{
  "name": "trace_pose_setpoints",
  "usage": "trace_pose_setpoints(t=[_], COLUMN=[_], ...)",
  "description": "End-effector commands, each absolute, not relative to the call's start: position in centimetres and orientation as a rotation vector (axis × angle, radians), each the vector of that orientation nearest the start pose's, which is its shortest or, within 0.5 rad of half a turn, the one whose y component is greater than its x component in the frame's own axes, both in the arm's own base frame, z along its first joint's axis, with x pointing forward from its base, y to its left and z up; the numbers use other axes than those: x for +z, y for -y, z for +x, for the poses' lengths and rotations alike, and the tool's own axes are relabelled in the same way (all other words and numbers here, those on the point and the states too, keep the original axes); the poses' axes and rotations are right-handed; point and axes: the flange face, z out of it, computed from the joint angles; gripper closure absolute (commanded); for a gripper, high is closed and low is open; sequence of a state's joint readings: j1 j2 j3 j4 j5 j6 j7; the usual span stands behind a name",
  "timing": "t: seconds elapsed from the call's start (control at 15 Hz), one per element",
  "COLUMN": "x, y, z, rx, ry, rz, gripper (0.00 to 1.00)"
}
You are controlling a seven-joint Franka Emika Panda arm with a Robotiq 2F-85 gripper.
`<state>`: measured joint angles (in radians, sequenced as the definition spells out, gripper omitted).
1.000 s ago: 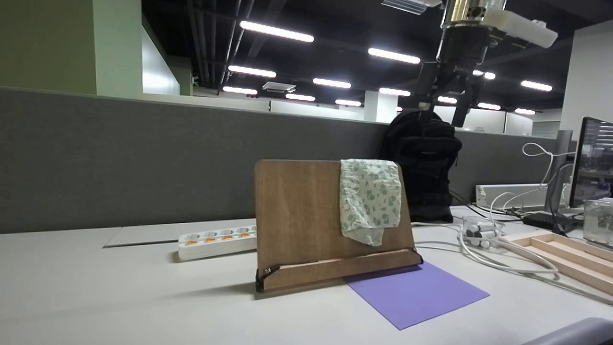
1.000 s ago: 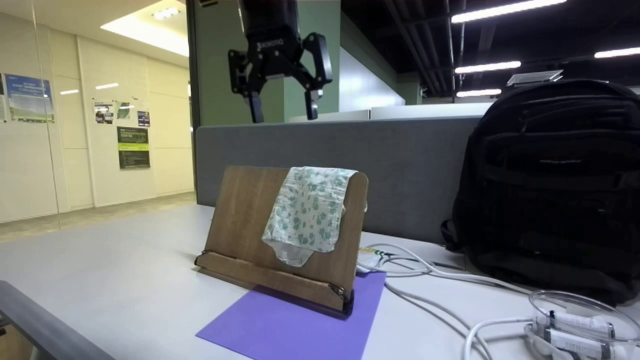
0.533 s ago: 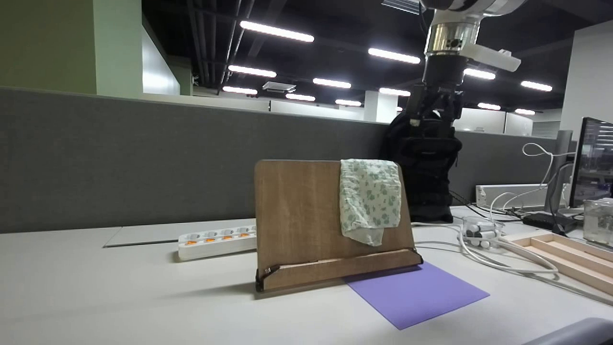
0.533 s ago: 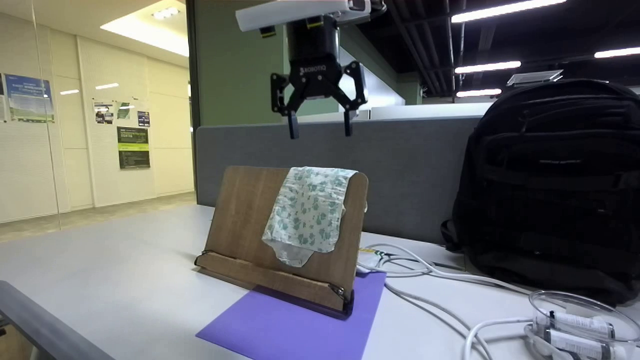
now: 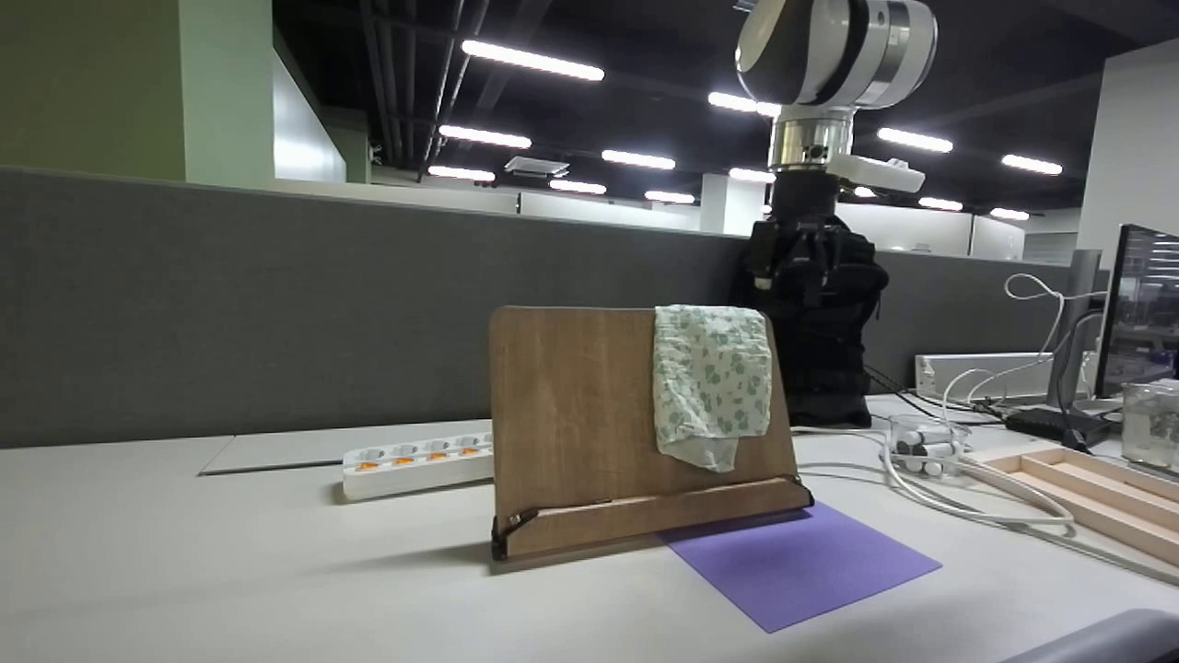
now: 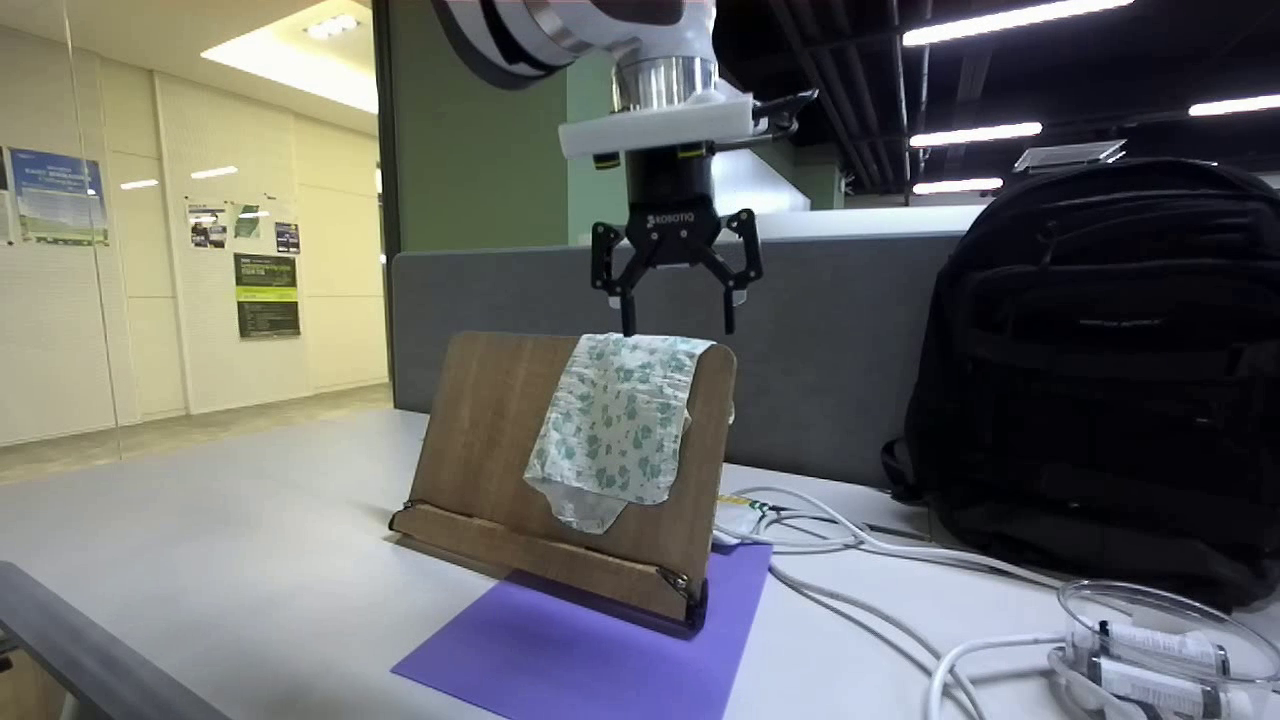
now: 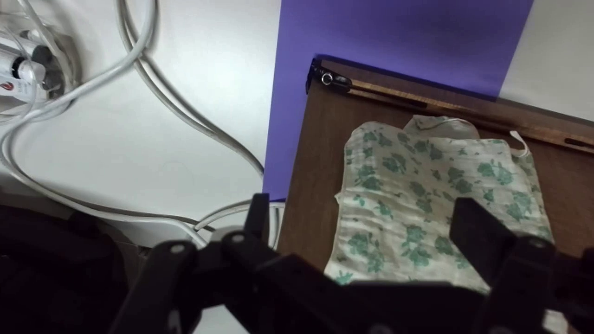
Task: Put the cloth on the table
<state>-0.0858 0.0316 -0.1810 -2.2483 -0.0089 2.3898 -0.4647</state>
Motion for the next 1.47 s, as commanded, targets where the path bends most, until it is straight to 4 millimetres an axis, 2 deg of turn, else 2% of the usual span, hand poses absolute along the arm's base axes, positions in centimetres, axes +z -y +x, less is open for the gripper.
trace_pose_setpoints(t=[0.0,0.33,0.4,0.53,0.8,0.93,1.13,1.4], x=[35.0,34.0,34.0,34.0,34.6,35.1,36.1,36.6], y=[14.2,12.3,11.8,10.9,9.5,8.8,8.0,5.8], z=[54.9,57.1,57.3,57.6,57.0,56.4,55.1,52.3], rx=[-0.137,-0.115,-0.117,-0.119,-0.114,-0.121,-0.112,-0.007], ry=[0.37,0.494,0.512,0.548,0.572,0.577,0.572,0.648], rz=[-3.14,-3.112,-3.107,-3.096,-3.086,-3.083,-3.075,-3.013], gripper=[0.0,0.0,0.25,0.33,0.63,0.75,0.97,1.0])
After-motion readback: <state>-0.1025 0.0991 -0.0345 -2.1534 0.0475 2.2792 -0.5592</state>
